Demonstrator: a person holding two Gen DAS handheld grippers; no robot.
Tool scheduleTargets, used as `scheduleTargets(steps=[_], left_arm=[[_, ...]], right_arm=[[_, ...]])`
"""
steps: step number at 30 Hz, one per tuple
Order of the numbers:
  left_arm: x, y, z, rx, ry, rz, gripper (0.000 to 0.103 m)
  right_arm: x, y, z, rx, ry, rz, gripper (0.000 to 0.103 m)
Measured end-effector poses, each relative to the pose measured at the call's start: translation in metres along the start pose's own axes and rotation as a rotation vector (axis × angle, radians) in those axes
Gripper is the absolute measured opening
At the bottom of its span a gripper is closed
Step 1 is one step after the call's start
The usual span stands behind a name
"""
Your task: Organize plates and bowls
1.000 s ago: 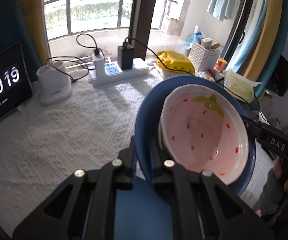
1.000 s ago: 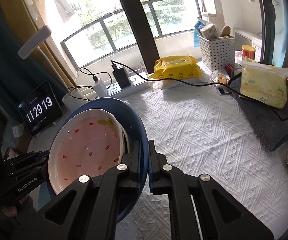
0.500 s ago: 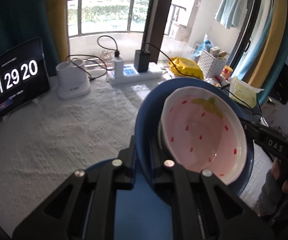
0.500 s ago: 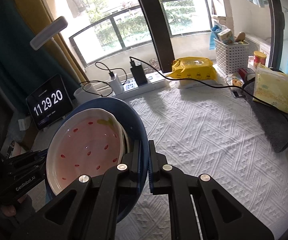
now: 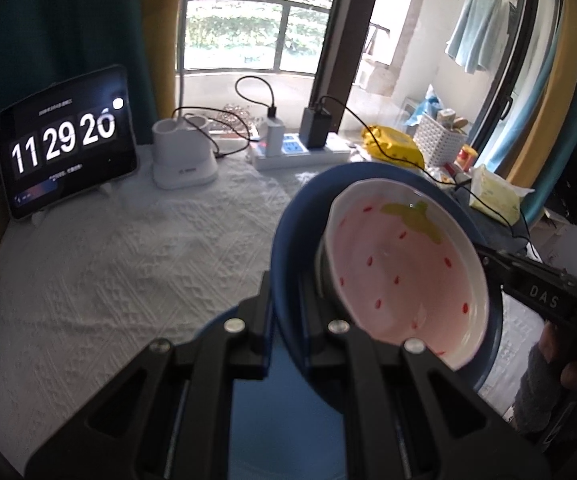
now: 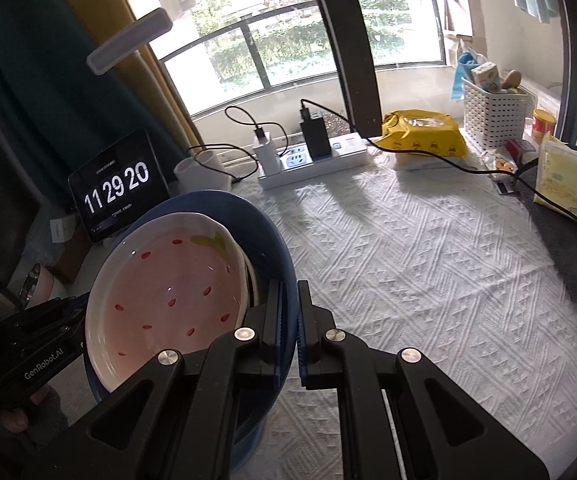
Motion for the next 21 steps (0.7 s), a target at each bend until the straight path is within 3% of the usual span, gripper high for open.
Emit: scheduleTargets(steps=[21], left_arm=[[-0.044, -0.019, -0.035, 0.000, -0.058, 0.042, 0.008]], right_arm=[[-0.047, 0.018, -0.019, -0.043, -0.048, 0.032, 0.008]])
Point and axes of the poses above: each gripper's, at about its wrist camera, not at the fingertips, and y roughly the way its jaws point, x to its right, z to its top, the point moved 1 cm from there along y, roughly the way its jaws point, and after that the axes turned 9 degrees about -x, right-handed, at the moved point
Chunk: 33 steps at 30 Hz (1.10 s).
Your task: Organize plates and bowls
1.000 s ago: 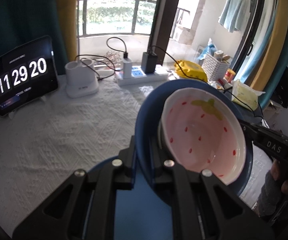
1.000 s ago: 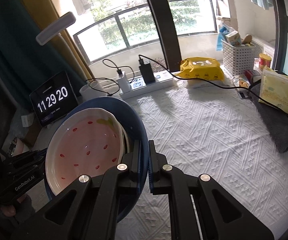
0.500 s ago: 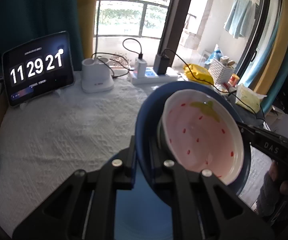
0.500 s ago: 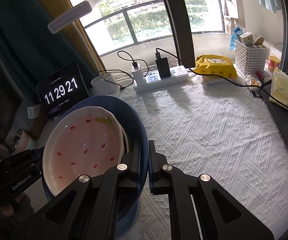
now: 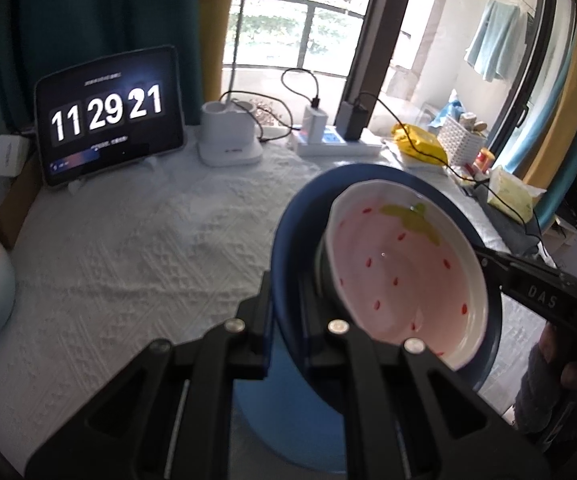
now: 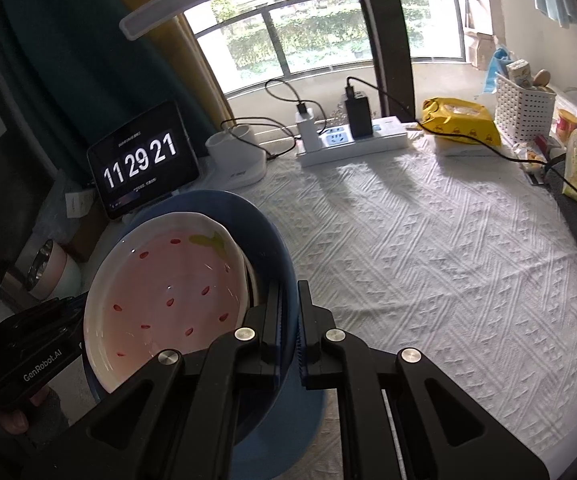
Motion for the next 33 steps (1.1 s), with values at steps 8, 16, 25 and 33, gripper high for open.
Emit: scheduleTargets(steps=[8, 16, 25, 33], left_arm=[[-0.009, 0.000, -0.011, -0.010, -0.013, 0.005, 0.008], [-0.010, 0.005, -0.021, -0.027, -0.018, 0.002, 0.008], [-0.007, 0.010, -0.024, -0.036, -0.012, -0.004, 0.008], [-0.007, 0.016, -0.022, -0.041, 0.004, 0.002, 0.009]], right_arm=[[-0.011, 0.010, -0.010, -0.022, -0.008, 0.003, 0.009], [-0.011, 0.016, -0.020, -0.042, -0.002, 0.001, 0.009], [-0.008, 0.017, -0.027, -0.051, 0.007, -0.009, 0.009], [-0.004, 0.018, -0.027, -0.052, 0.016, -0.009, 0.010]])
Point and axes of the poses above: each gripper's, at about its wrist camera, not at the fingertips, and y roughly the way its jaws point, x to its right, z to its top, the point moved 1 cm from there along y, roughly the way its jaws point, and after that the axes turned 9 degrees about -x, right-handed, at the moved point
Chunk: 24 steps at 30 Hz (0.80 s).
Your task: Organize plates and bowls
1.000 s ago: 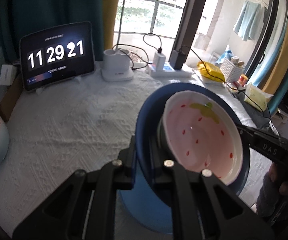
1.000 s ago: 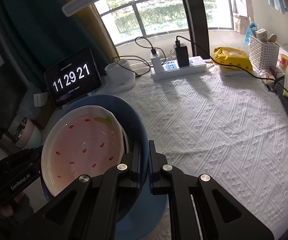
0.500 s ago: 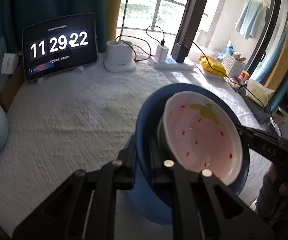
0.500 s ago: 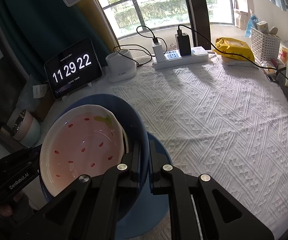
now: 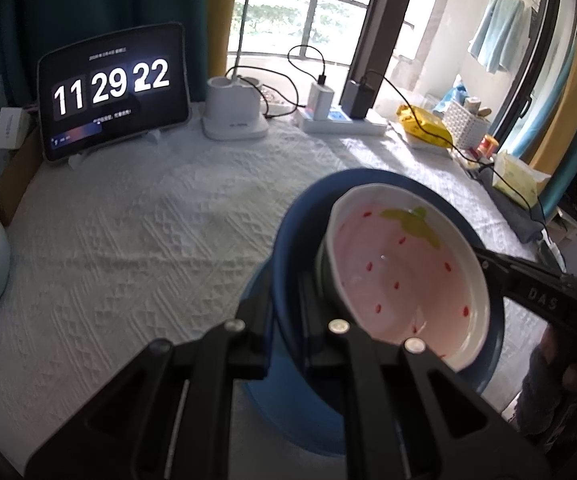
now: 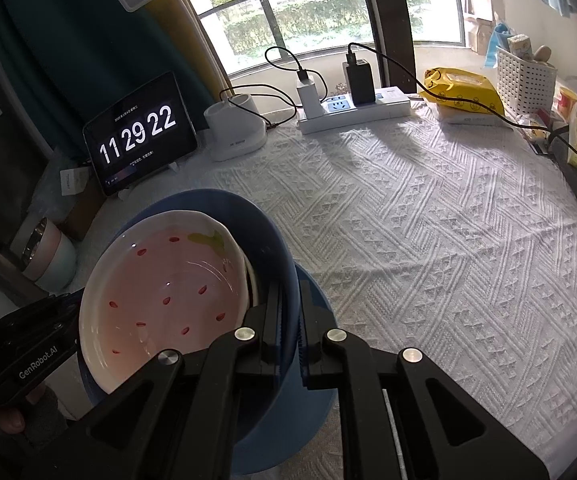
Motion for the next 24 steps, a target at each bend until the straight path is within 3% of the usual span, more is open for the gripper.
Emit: scheduleTargets(steps=[24], left_arm=[[-0.0017, 0.0005, 0.0027, -0.002, 0.001, 0.037, 0.014]], right_arm=[[0.0048, 0.0004, 0.0021, -0.018, 0.042, 0.009, 0.011]])
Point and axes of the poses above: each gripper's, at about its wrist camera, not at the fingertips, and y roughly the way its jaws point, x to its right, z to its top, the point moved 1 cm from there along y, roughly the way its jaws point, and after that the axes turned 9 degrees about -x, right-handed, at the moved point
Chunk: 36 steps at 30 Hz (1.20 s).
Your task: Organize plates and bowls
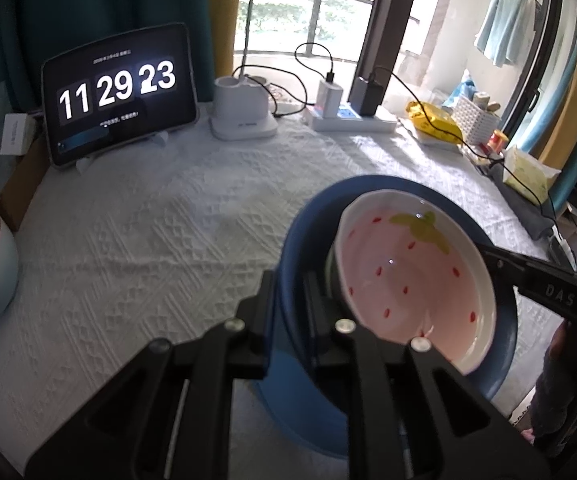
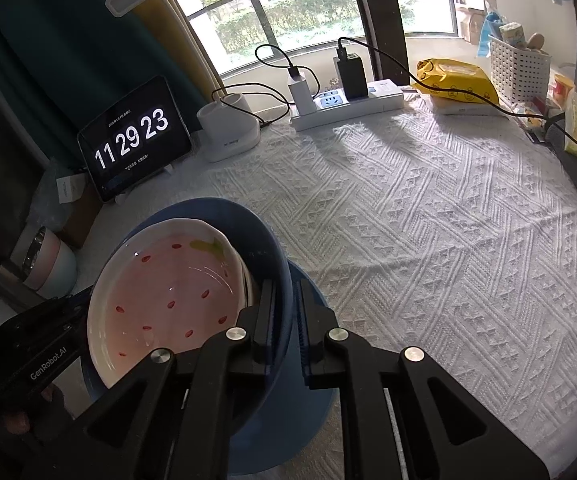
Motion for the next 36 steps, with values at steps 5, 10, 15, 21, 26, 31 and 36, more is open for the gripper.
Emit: scheduleTargets(steps=[5, 10, 15, 21, 26, 31, 36], left_arm=[[-0.002, -0.011, 0.001, 0.038, -0.014, 0.013, 0.016], [-0.005, -0.020, 0.000, 0.069, -0.023, 0.049, 0.028], [-0.002, -0.041, -0.006, 0.173, 0.014, 0.106, 0.071], [0.004, -0.076, -0.013, 0.286, 0.030, 0.108, 0.083], [0.013, -0.110, -0.021, 0.414, 0.035, 0.057, 0.089], [0.022, -0.139, -0.030, 0.516, 0.046, 0.031, 0.089], [0.029, -0.156, -0.042, 0.591, 0.051, 0.059, 0.089]], right_arm=[[0.001, -0.009, 0.001, 0.021, 0.005, 0.003, 0.023], [0.000, -0.018, 0.002, 0.037, 0.002, -0.006, 0.028], [-0.004, -0.026, 0.002, 0.049, -0.020, 0.002, 0.042], [-0.010, -0.045, 0.000, 0.104, -0.054, -0.038, 0.055], [-0.024, -0.069, -0.005, 0.189, -0.122, -0.087, 0.056], [-0.037, -0.091, -0.012, 0.256, -0.182, -0.115, 0.057], [-0.049, -0.115, -0.025, 0.349, -0.244, -0.146, 0.057]])
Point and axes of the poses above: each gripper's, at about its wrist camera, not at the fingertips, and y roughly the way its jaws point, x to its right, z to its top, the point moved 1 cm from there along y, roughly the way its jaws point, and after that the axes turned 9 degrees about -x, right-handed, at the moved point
